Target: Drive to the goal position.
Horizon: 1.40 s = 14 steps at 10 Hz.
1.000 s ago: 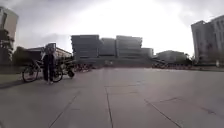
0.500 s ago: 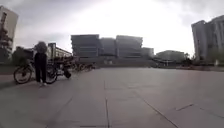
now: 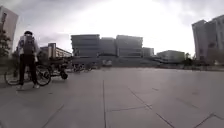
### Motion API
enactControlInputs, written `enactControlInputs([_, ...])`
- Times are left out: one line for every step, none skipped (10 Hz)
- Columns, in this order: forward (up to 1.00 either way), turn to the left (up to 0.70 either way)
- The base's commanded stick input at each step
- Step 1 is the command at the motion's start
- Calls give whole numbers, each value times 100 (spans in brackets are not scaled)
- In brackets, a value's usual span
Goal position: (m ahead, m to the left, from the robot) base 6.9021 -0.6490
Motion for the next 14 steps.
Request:
enactControlInputs([85, -34])
enactControlInputs([85, -34])
enactControlInputs([85, -29])
enactControlInputs([85, -14])
enactControlInputs([85, 0])
enactControlInputs([85, 0])
enactControlInputs([85, 0])
enactControlInputs([85, 0])
enactControlInputs([85, 0])
enactControlInputs([85, 0])
enactControlInputs([85, 0])
enactControlInputs([85, 0])
enactControlInputs([85, 0])
enactControlInputs([85, 0])
